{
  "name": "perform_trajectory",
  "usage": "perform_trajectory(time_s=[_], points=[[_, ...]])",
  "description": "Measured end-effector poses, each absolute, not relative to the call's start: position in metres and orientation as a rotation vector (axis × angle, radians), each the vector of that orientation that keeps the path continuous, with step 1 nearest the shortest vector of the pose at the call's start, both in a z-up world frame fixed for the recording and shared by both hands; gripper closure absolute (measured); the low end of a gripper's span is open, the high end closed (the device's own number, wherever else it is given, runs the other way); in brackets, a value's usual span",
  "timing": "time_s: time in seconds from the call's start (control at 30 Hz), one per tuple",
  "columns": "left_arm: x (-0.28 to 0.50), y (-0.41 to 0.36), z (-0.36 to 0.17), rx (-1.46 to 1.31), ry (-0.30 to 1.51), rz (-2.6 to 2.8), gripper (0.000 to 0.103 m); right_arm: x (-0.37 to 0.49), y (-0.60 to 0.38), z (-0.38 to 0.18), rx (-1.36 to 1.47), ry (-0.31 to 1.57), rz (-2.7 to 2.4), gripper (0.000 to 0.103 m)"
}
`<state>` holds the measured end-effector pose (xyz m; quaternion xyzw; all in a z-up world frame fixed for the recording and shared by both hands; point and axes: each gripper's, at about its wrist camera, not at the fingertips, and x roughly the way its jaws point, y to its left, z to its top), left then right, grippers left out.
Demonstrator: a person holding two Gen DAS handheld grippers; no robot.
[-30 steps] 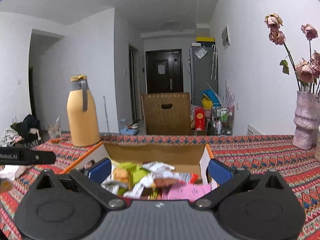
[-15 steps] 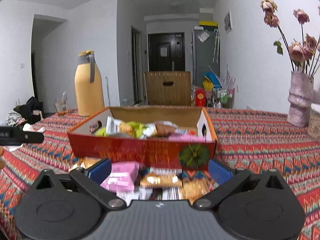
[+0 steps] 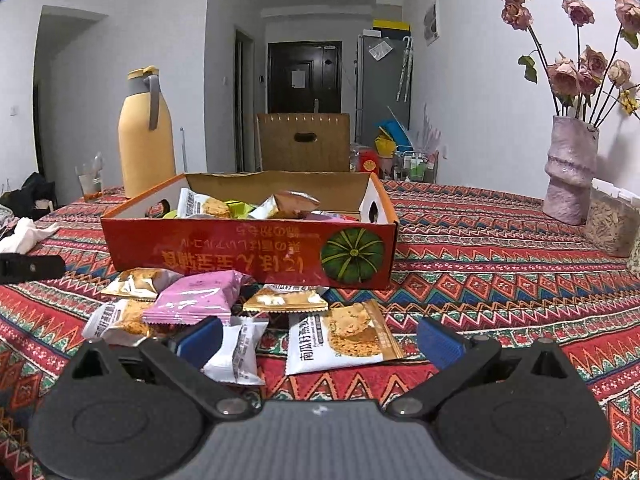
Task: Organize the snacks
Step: 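Withdraw both grippers from the box back over the snack pile, then grasp a white biscuit packet with the right gripper while the left grasps another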
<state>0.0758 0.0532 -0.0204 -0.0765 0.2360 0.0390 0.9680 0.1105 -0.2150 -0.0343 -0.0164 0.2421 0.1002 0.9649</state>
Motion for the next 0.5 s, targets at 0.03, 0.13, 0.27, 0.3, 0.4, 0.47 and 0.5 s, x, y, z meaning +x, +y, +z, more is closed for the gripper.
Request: perform_trajectory(time_s=[0.03, 0.13, 0.27, 0.3, 0.4, 0.47, 0.5], points=[[0.076, 0.053, -0.021, -0.155, 0.478, 0.078, 0.000, 0.111, -0.215, -0.035, -0.035, 0.492, 0.203, 0.000], [0.076, 0.053, -0.021, -0.155, 0.481, 0.078, 0.000, 0.114, -0.213, -0.035, -0.050, 0.504, 0.190, 0.000], [0.076, 0.054, -0.022, -0.159, 0.485, 0.077, 0.000, 0.122, -0.212, -0.035, -0.081, 0.528, 0.172, 0.000], [0.077, 0.054, -0.022, -0.160, 0.487, 0.077, 0.000, 0.125, -0.212, -0.034, -0.091, 0.537, 0.170, 0.000], [0.077, 0.055, -0.022, -0.163, 0.491, 0.077, 0.000, 0.139, -0.212, -0.035, -0.127, 0.581, 0.161, 0.000], [0.077, 0.055, -0.022, -0.166, 0.493, 0.077, 0.000, 0.151, -0.212, -0.038, -0.132, 0.625, 0.162, 0.000], [0.077, 0.055, -0.023, -0.168, 0.495, 0.077, 0.000, 0.155, -0.212, -0.039, -0.132, 0.637, 0.167, 0.000]])
